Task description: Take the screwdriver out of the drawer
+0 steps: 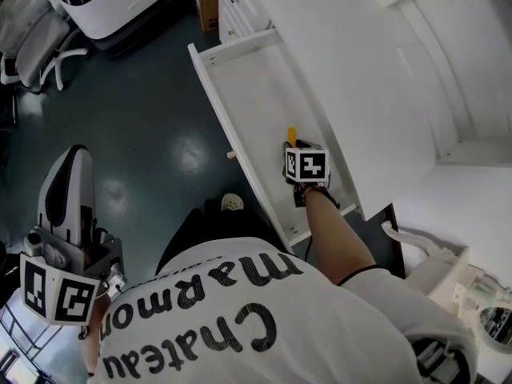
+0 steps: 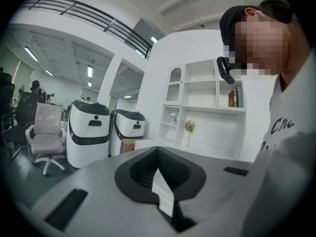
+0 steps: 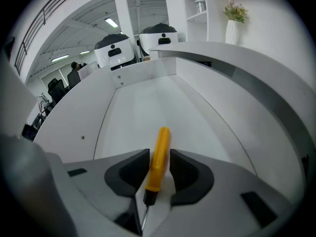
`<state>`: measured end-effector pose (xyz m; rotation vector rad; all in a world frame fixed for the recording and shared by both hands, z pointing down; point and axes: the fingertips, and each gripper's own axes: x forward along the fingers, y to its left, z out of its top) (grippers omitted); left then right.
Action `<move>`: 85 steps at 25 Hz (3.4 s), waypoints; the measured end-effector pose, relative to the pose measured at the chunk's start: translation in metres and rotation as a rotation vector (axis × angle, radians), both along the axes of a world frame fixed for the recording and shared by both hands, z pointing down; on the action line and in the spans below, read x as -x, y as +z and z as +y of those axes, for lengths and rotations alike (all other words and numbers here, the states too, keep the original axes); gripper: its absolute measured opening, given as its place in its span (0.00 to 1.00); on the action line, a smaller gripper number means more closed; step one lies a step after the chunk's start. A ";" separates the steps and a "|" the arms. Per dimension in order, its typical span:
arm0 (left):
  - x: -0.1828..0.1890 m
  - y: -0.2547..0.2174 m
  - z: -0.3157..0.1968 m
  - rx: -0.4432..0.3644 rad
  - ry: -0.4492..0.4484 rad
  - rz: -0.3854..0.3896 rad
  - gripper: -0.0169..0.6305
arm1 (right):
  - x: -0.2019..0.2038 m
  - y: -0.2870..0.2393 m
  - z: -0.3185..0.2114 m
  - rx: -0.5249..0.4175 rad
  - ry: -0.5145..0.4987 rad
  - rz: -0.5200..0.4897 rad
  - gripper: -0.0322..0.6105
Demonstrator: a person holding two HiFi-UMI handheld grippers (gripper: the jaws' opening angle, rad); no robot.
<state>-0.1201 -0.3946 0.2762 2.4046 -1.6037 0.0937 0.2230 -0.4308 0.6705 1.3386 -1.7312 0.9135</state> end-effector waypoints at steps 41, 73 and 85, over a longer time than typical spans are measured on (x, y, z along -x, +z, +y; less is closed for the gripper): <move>-0.028 0.043 -0.024 0.090 0.040 0.038 0.06 | -0.012 0.002 -0.003 0.027 0.067 -0.013 0.19; -0.102 0.003 0.003 0.004 0.526 0.127 0.06 | 0.000 -0.180 0.062 -0.362 0.372 -0.198 0.18; -0.072 -0.041 0.020 -0.084 0.591 0.182 0.06 | 0.053 -0.302 0.087 -0.626 0.374 -0.272 0.18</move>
